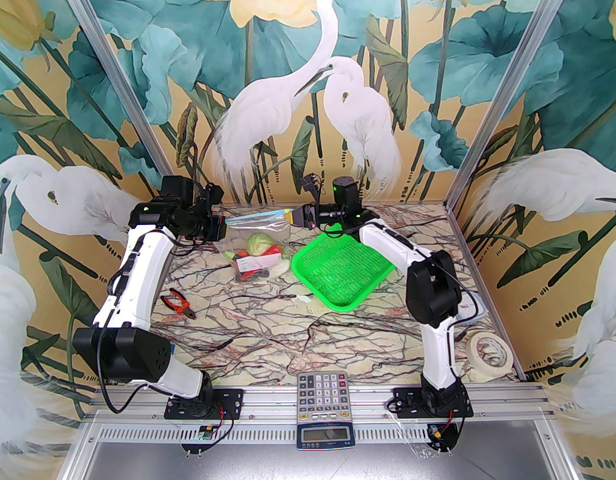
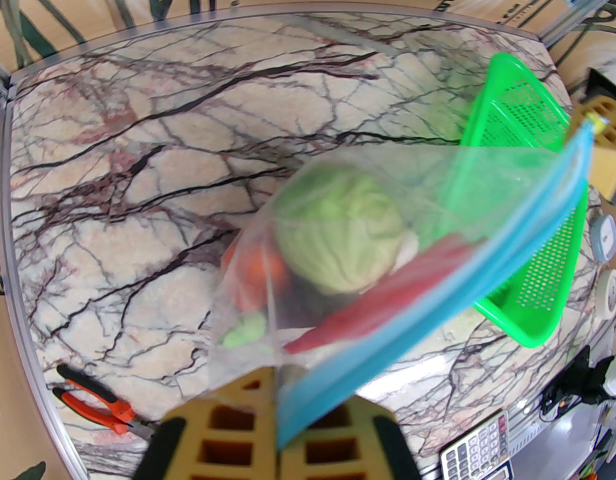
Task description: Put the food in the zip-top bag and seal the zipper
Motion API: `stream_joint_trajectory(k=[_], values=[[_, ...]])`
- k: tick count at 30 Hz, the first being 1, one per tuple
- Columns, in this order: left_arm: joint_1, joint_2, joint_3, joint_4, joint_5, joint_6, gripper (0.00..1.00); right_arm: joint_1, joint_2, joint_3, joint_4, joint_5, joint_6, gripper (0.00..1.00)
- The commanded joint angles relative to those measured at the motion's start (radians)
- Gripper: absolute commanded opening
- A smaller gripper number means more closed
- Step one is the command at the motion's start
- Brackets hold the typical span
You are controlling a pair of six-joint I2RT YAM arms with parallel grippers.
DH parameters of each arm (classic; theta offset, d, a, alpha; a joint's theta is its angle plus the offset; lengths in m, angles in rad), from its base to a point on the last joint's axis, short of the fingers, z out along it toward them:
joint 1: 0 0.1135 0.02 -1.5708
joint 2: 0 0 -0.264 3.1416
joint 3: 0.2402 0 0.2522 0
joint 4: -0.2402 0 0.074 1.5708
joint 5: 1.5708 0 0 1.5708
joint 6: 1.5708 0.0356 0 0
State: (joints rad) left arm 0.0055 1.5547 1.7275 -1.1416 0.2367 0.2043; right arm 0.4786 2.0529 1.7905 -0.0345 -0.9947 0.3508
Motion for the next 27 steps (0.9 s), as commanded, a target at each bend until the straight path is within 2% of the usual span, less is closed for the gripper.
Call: stream_joint_trajectory(k=[1, 6, 19, 23, 27], values=[[0.013, 0.022, 0.035, -0.027, -0.063, -0.025, 0.02, -0.028, -0.059, 0.037, -0.053, 0.027, -0.059, 0.04], [0.013, 0.05, 0.038, -0.028, 0.0, -0.039, 0.0, -0.022, -0.053, 0.029, 0.031, -0.026, 0.012, 0.15], [0.016, 0.086, 0.064, -0.026, 0.09, -0.062, 0.0, 0.005, -0.023, 0.007, 0.052, -0.051, 0.033, 0.59], [0.019, 0.087, 0.071, -0.025, 0.105, -0.063, 0.0, 0.006, -0.012, 0.005, 0.067, -0.051, 0.042, 0.6], [0.052, 0.089, 0.071, -0.014, 0.186, -0.095, 0.0, 0.009, -0.002, -0.008, 0.066, -0.051, 0.042, 0.6]])
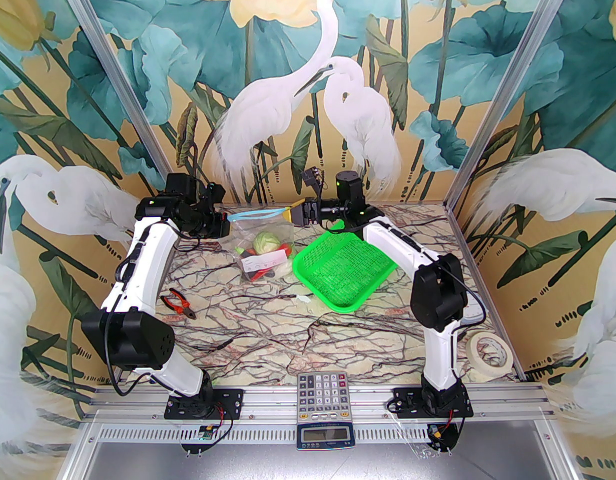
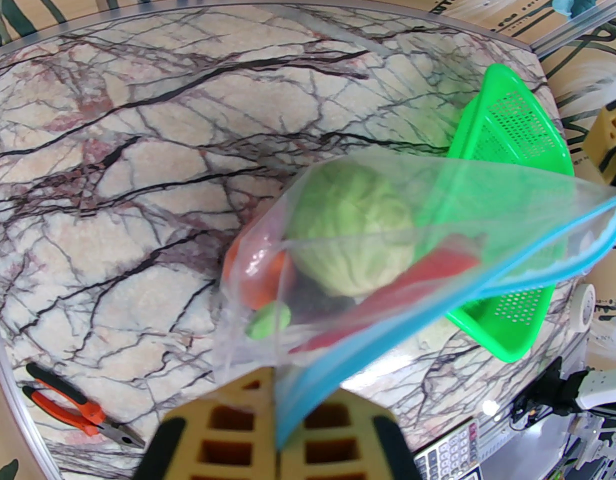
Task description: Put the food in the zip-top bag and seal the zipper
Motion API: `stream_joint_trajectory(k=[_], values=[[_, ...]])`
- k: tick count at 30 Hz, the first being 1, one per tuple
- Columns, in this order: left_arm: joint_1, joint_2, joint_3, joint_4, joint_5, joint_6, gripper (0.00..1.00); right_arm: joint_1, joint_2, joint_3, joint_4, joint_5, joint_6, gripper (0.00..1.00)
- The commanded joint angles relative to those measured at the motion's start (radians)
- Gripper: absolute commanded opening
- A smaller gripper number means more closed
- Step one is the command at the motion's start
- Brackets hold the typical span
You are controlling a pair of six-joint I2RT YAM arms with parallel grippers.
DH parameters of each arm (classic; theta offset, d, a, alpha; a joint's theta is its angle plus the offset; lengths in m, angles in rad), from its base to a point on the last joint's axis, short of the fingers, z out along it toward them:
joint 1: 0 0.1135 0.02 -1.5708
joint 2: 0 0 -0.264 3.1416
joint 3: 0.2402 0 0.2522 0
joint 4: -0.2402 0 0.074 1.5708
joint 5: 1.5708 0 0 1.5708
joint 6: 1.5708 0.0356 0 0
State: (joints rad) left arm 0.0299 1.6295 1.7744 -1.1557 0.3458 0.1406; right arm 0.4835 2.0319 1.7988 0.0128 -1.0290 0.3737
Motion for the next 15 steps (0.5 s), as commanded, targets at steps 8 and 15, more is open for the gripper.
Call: stream_joint_trajectory(k=[8, 15], values=[[0.061, 0.027, 0.017, -0.002, 0.14, -0.05, 0.0, 0.004, 0.016, -0.061, 0.051, -0.005, 0.018, 0.62], [0.061, 0.042, 0.017, 0.0, 0.163, -0.053, 0.0, 0.004, 0.047, -0.008, 0.051, -0.005, 0.024, 0.41]])
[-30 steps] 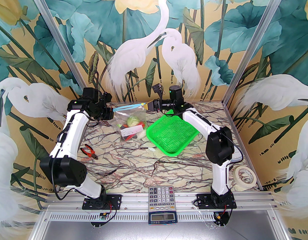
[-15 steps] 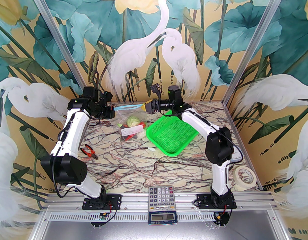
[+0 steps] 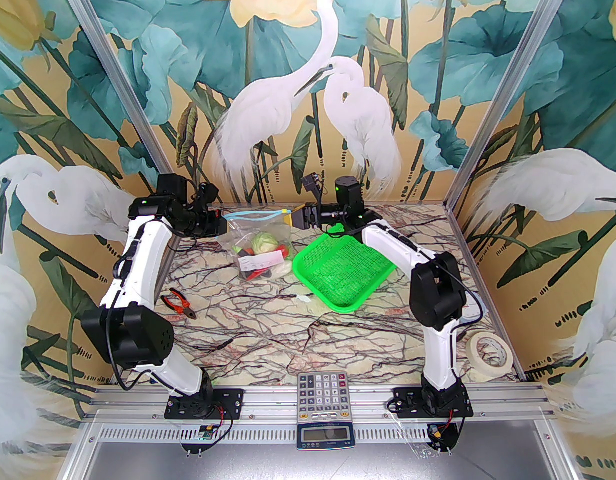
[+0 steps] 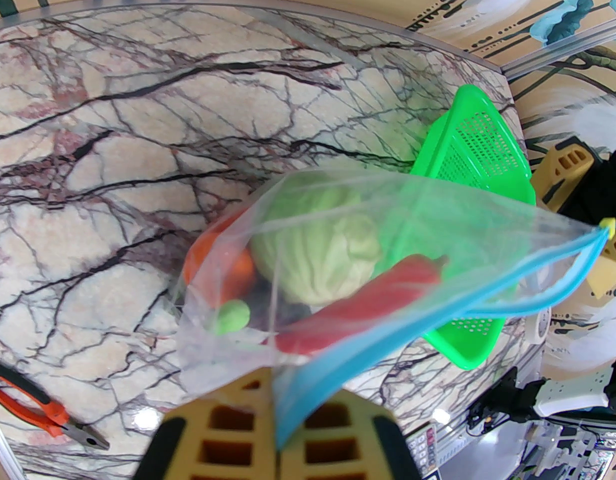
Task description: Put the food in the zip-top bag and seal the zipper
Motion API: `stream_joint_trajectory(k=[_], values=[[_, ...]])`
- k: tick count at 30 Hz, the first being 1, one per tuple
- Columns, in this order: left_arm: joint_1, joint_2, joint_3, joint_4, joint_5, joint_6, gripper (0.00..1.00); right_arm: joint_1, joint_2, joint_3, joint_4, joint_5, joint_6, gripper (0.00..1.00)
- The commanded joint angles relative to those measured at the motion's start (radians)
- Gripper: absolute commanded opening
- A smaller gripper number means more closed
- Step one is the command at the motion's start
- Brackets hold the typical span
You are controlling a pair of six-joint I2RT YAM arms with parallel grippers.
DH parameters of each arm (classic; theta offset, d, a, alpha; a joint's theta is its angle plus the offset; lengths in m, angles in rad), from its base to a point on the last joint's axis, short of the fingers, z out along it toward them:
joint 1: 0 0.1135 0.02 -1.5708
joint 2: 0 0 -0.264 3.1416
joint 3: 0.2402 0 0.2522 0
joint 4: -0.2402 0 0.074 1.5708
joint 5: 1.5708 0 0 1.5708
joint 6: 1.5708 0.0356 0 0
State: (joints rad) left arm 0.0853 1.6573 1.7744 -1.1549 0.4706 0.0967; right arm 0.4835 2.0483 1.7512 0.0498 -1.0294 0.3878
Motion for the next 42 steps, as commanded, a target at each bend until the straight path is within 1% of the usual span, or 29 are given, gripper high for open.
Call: stream_joint_trajectory(k=[1, 3, 4, 5, 6, 8, 9, 10, 13, 16, 17, 19, 22, 23, 26, 29, 31, 38, 40, 41, 42], values=[[0.005, 0.013, 0.017, -0.001, 0.039, -0.011, 0.0, 0.004, 0.039, 0.052, 0.005, -0.01, 0.006, 0.34], [0.007, 0.014, 0.018, 0.0, 0.04, -0.013, 0.0, 0.004, 0.052, 0.077, -0.032, -0.014, -0.003, 0.18], [0.008, 0.016, 0.018, 0.001, 0.041, -0.014, 0.0, 0.004, 0.057, 0.084, -0.044, -0.014, -0.007, 0.16], [0.012, 0.015, 0.016, 0.002, 0.044, -0.017, 0.0, 0.004, 0.06, 0.088, -0.05, -0.012, -0.009, 0.2], [0.016, 0.016, 0.014, 0.003, 0.049, -0.021, 0.0, 0.004, 0.058, 0.085, -0.049, -0.009, -0.005, 0.32], [0.021, 0.019, 0.012, 0.004, 0.06, -0.026, 0.0, 0.004, 0.054, 0.076, -0.046, -0.004, -0.007, 0.42], [0.024, 0.02, 0.01, 0.007, 0.065, -0.029, 0.0, 0.003, 0.05, 0.073, -0.045, -0.002, -0.007, 0.49], [0.027, 0.02, 0.008, 0.009, 0.07, -0.031, 0.0, 0.004, 0.049, 0.07, -0.043, -0.004, -0.008, 0.5], [0.034, 0.021, 0.004, 0.017, 0.084, -0.038, 0.0, 0.004, 0.047, 0.061, -0.042, -0.003, -0.009, 0.49], [0.041, 0.021, 0.004, 0.024, 0.1, -0.045, 0.0, 0.004, 0.049, 0.053, -0.035, -0.005, -0.007, 0.42], [0.042, 0.021, 0.003, 0.028, 0.106, -0.048, 0.0, 0.004, 0.049, 0.05, -0.027, -0.009, -0.004, 0.37], [0.043, 0.022, 0.003, 0.029, 0.114, -0.05, 0.0, 0.004, 0.049, 0.048, -0.016, -0.011, 0.003, 0.26], [0.044, 0.021, 0.003, 0.031, 0.12, -0.052, 0.01, 0.003, 0.052, 0.056, -0.001, -0.006, 0.012, 0.06], [0.045, 0.019, 0.004, 0.03, 0.12, -0.053, 0.06, 0.003, 0.053, 0.062, 0.004, -0.002, 0.014, 0.0], [0.044, -0.01, -0.01, 0.048, 0.11, -0.055, 0.19, 0.003, 0.055, 0.072, 0.018, 0.004, 0.02, 0.0], [0.046, -0.061, -0.026, 0.094, 0.111, -0.054, 0.26, 0.002, 0.063, 0.096, 0.011, -0.003, 0.025, 0.0], [0.047, -0.097, -0.031, 0.129, 0.107, -0.056, 0.28, 0.002, 0.069, 0.109, 0.001, -0.006, 0.025, 0.0], [0.045, -0.228, -0.057, 0.284, 0.077, -0.073, 0.29, 0.005, 0.078, 0.131, -0.03, -0.015, 0.012, 0.0], [0.028, -0.252, -0.061, 0.318, 0.071, -0.06, 0.3, 0.007, 0.08, 0.145, -0.053, -0.019, -0.003, 0.0], [0.008, -0.257, -0.057, 0.326, 0.067, -0.038, 0.31, 0.008, 0.081, 0.15, -0.073, -0.021, -0.015, 0.0], [-0.027, -0.253, -0.046, 0.322, 0.04, -0.012, 0.33, 0.009, 0.082, 0.16, -0.094, -0.024, -0.03, 0.0]])
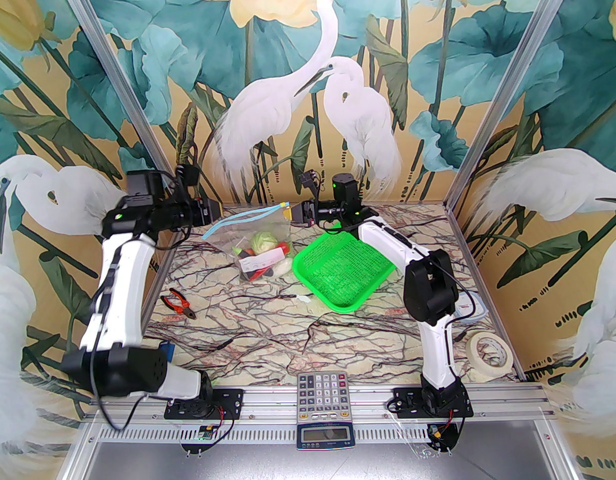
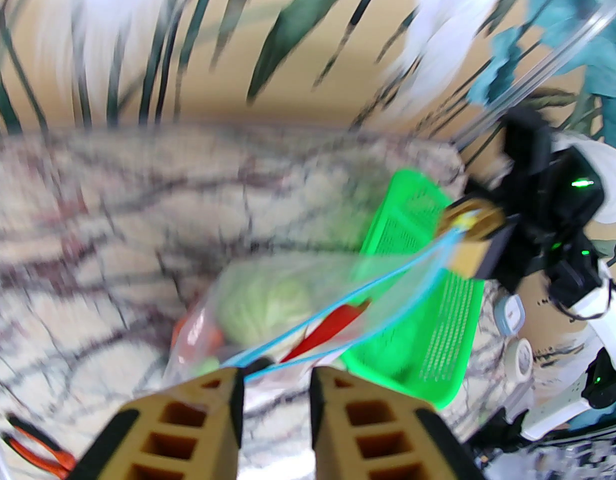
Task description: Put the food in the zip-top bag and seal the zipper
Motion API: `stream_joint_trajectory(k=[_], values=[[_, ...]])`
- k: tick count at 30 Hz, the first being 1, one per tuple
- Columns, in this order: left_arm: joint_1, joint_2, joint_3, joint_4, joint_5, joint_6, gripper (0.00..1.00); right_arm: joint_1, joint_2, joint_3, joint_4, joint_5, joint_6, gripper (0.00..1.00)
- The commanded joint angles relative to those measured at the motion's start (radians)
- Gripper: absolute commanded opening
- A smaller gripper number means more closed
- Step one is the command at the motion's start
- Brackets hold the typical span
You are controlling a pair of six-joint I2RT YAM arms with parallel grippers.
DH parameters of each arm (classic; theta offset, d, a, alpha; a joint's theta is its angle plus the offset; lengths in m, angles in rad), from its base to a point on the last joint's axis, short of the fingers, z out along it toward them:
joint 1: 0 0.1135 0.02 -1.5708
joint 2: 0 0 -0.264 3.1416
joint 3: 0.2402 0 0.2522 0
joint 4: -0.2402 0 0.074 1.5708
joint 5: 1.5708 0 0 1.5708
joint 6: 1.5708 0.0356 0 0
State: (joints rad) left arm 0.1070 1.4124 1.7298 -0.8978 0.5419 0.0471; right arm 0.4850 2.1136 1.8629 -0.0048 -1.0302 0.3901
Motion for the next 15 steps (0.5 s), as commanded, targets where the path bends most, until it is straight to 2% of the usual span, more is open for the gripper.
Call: stream_joint_trajectory(k=[1, 5, 6, 15], values=[[-0.083, 0.001, 0.017, 0.052, -0.057, 0.064, 0.34, 0.009, 0.019, 0.057, -0.062, -0.025, -0.046, 0.0], [-0.2, 0.107, 0.129, -0.038, -0.131, 0.152, 0.35, 0.013, 0.028, 0.092, -0.126, -0.033, -0.079, 0.0], [-0.222, 0.134, 0.152, -0.051, -0.148, 0.17, 0.4, 0.016, 0.029, 0.095, -0.133, -0.034, -0.081, 0.0], [-0.328, 0.318, 0.328, -0.111, -0.157, 0.31, 0.4, 0.034, 0.053, 0.151, -0.222, -0.025, -0.118, 0.0]])
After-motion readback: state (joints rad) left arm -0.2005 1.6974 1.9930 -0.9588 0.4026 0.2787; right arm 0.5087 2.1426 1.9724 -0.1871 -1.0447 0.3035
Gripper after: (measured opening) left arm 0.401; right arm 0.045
